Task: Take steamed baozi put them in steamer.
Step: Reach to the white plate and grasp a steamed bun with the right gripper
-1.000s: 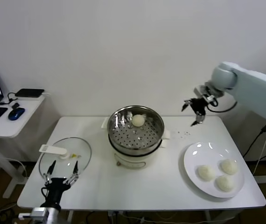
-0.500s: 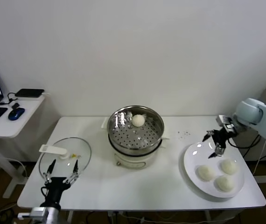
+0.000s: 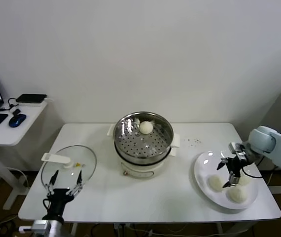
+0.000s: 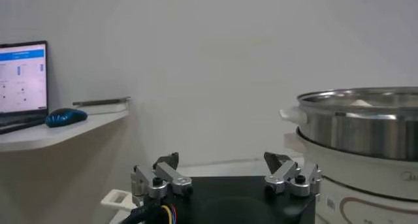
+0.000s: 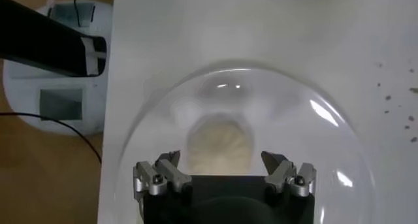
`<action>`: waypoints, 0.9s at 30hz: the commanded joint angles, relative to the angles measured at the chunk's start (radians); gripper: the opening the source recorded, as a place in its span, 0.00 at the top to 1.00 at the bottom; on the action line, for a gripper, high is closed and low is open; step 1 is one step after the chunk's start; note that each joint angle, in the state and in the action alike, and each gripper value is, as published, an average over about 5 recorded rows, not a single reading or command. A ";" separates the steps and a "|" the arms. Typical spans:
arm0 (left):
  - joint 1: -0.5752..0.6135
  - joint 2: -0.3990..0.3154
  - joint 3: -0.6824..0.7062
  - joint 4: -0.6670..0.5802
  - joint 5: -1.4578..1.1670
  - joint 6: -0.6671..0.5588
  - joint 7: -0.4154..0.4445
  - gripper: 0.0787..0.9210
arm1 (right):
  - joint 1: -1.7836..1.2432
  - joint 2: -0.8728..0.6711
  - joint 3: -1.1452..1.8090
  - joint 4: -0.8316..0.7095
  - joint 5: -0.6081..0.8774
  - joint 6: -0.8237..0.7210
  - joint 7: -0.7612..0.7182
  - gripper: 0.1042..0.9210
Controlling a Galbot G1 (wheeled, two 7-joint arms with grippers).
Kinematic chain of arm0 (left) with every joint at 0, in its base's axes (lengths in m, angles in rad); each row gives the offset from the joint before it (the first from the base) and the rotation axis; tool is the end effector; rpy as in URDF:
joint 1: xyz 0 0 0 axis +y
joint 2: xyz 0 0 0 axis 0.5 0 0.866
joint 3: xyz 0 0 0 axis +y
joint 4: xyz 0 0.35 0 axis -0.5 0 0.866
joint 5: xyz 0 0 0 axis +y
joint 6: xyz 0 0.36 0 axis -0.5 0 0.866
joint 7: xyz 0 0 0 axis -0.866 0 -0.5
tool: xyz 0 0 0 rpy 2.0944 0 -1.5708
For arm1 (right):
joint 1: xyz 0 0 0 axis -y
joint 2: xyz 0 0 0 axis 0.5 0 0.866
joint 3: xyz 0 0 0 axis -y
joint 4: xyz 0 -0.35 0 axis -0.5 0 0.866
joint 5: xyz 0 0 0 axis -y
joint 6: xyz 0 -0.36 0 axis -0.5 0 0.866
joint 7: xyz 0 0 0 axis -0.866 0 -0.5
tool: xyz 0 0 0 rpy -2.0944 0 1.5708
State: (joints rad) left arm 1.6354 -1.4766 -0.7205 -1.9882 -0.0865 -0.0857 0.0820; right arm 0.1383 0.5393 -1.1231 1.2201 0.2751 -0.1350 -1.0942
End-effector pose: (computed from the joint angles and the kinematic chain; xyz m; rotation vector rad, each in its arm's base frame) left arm 0.1591 0.0833 -0.3430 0.0736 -3.0640 -0.1437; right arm 0.4838 -0.2333 -0.2239 1.3408 -1.3890 1.0335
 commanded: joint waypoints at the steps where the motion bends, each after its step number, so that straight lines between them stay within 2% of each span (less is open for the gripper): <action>1: 0.001 0.001 -0.003 0.004 -0.002 -0.003 0.000 0.12 | -0.052 0.017 0.025 -0.030 -0.025 -0.004 0.006 0.12; 27: -0.004 0.002 -0.003 0.021 -0.005 -0.007 -0.002 0.12 | -0.065 0.071 0.039 -0.077 -0.057 0.011 0.017 0.12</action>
State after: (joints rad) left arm 1.6308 -1.4751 -0.7237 -1.9690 -0.0905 -0.0914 0.0807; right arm 0.0780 0.6040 -1.0871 1.1514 0.2222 -0.1237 -1.0763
